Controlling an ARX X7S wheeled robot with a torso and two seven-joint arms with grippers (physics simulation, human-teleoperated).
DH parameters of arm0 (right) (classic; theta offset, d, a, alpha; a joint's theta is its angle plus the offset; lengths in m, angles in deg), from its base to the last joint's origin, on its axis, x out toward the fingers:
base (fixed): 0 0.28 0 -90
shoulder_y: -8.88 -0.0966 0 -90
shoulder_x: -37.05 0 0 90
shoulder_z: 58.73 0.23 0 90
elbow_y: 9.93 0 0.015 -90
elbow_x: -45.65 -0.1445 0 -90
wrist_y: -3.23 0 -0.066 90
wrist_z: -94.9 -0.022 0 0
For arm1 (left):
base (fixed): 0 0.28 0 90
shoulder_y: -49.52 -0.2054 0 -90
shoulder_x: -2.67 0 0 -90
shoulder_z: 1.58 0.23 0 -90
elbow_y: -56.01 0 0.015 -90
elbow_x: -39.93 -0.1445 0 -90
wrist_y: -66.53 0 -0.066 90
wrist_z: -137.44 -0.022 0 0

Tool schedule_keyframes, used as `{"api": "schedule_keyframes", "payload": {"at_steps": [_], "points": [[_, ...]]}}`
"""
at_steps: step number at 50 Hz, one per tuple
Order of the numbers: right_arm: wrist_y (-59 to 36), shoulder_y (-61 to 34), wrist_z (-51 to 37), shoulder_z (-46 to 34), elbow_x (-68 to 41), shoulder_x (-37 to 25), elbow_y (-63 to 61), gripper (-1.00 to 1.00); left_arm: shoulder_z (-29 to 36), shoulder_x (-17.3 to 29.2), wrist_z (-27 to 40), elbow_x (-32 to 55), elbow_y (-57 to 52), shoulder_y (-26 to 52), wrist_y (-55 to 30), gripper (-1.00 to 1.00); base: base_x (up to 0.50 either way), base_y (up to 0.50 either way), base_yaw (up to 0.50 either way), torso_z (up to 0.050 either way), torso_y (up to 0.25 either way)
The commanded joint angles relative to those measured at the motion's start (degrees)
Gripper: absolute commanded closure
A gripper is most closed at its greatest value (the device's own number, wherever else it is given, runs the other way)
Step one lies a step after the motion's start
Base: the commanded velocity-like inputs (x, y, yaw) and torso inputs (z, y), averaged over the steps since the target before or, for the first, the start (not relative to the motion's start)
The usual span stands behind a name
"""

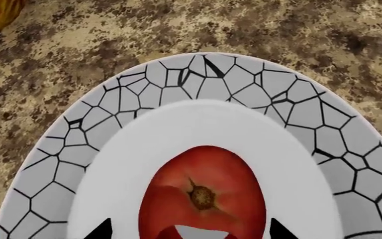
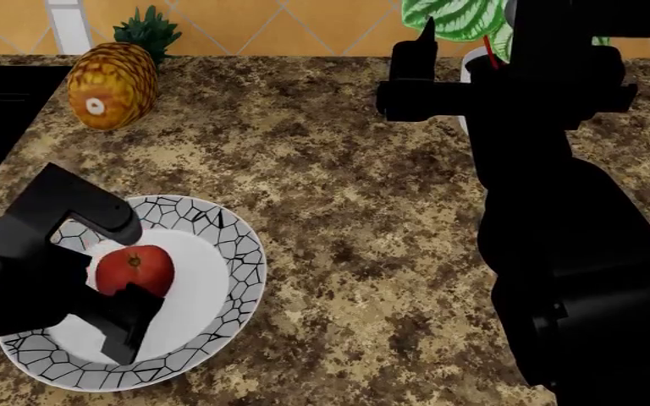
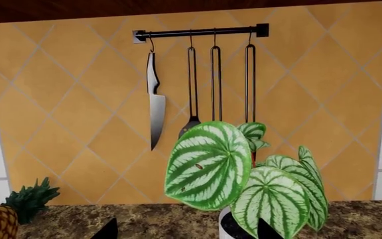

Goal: Pick the tomato from the sink and place it on the plate located on the counter

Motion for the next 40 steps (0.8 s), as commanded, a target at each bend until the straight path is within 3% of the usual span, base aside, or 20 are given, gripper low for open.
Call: {"api": "schedule_keyframes", "payload": {"at_steps": [1,22,40], "points": [[-0.03,-0.01,-0.04,-0.10,-0.17,-0.14,-0.18,-1.00,-0.72,-0.05,0.64,0.78,-0.62,0.70,-0.83,-1.00,0.00,0.00,0.00,0.000,0.000],[-0.21,-0.29,-0.44,-0.45,-0.46,0.16,-0.60,-1.00,-10.94,0.06,3.41,6.37,-2.32,7.08,-4.37,-1.00,0.00,0.00,0.00,0.000,0.000],[-0.99,0.31,-0.99,-0.33,-1.24,-0.43,-2.50,-1.00,-28.94,4.99,12.99,14.51,-13.25,4.48,-7.04,-1.00,0.00,0.00,0.00,0.000,0.000]]}}
